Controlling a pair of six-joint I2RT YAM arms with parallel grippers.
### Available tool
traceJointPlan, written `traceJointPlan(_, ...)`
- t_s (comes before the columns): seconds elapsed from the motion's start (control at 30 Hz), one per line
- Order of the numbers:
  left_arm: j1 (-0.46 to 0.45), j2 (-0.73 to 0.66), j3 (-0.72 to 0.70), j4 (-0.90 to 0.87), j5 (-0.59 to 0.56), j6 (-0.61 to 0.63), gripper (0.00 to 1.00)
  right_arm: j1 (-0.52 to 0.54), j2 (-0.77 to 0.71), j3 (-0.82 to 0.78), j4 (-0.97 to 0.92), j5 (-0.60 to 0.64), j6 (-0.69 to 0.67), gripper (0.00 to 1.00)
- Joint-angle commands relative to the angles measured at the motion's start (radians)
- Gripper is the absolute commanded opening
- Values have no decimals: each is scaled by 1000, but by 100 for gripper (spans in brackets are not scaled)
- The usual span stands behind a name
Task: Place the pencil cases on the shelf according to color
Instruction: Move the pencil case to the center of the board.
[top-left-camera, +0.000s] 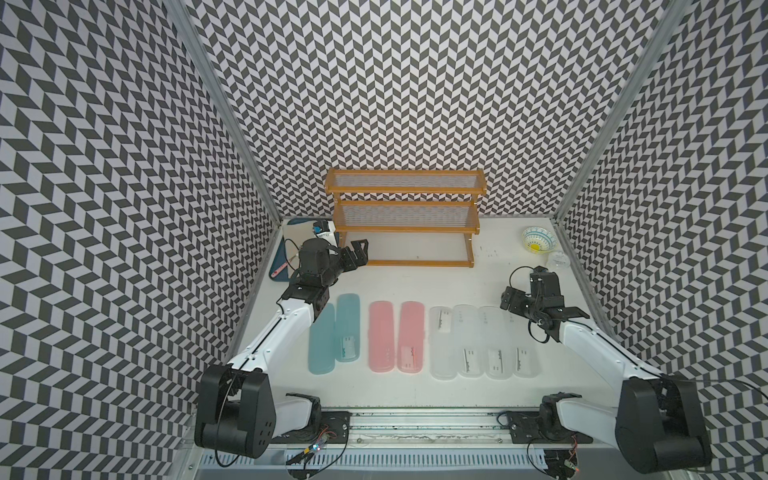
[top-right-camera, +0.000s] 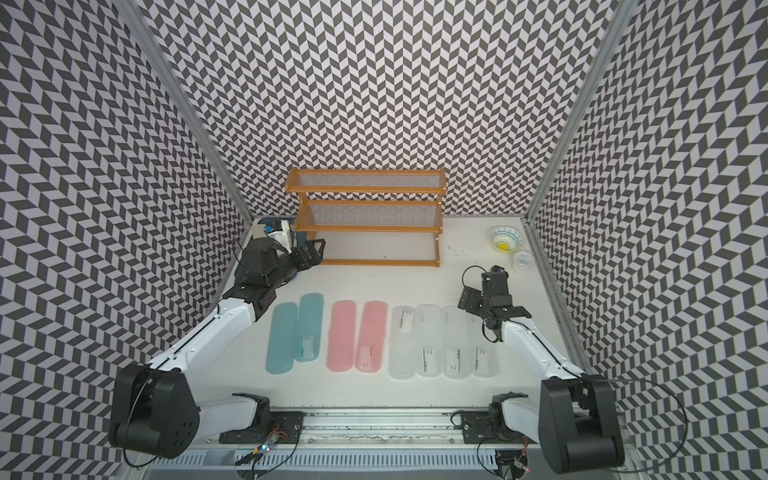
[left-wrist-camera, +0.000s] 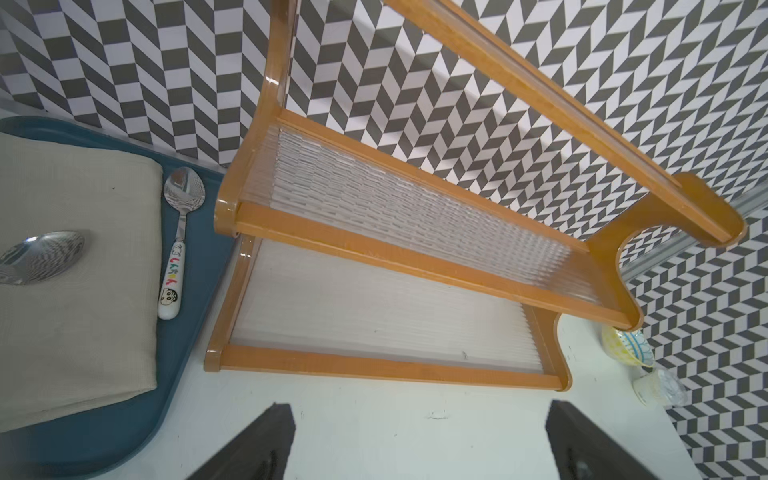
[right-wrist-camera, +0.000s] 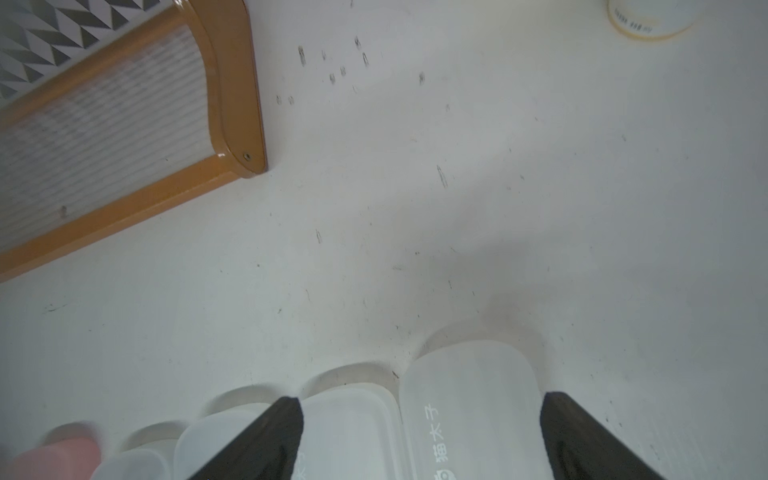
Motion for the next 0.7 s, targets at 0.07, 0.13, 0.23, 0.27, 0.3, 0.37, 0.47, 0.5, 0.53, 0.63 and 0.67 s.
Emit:
traceJointPlan(0.07,-25,-41,14,-26,9,47,100,-1,73,-9,-28,-66,37,94)
traceJointPlan(0.13,-25,-35,36,-46,23,52,100,0,81,-16,-35,-56,45,95)
traceJointPlan(0.23,-25,-34,67,-81,41,56,100,0,73,-29,-41,-25,62,95)
traceJointPlan(0.27,-25,-39,67,-82,46,56,100,0,74,-28,-44,-15,68,95)
traceJointPlan(0.3,-25,-44,62,-74,52,56,99,0,76,-26,-51,17,75,95)
traceJointPlan(0.37,-25,-55,49,-57,57,56,100,-2,89,-22,-56,57,91,95)
traceJointPlan(0.47,-25,-58,45,-41,84,47,99,-2,131,2,-76,50,87,94)
traceJointPlan(0.5,-25,-53,46,-40,94,45,100,-2,145,10,-84,51,84,93)
traceJointPlan(0.53,-25,-51,50,-43,101,45,100,-2,155,16,-91,55,84,93)
traceJointPlan(0.63,-25,-41,58,-49,112,43,100,-2,157,24,-106,56,85,92)
traceJointPlan(0.67,-25,-40,58,-50,116,42,100,-1,155,24,-107,56,86,92)
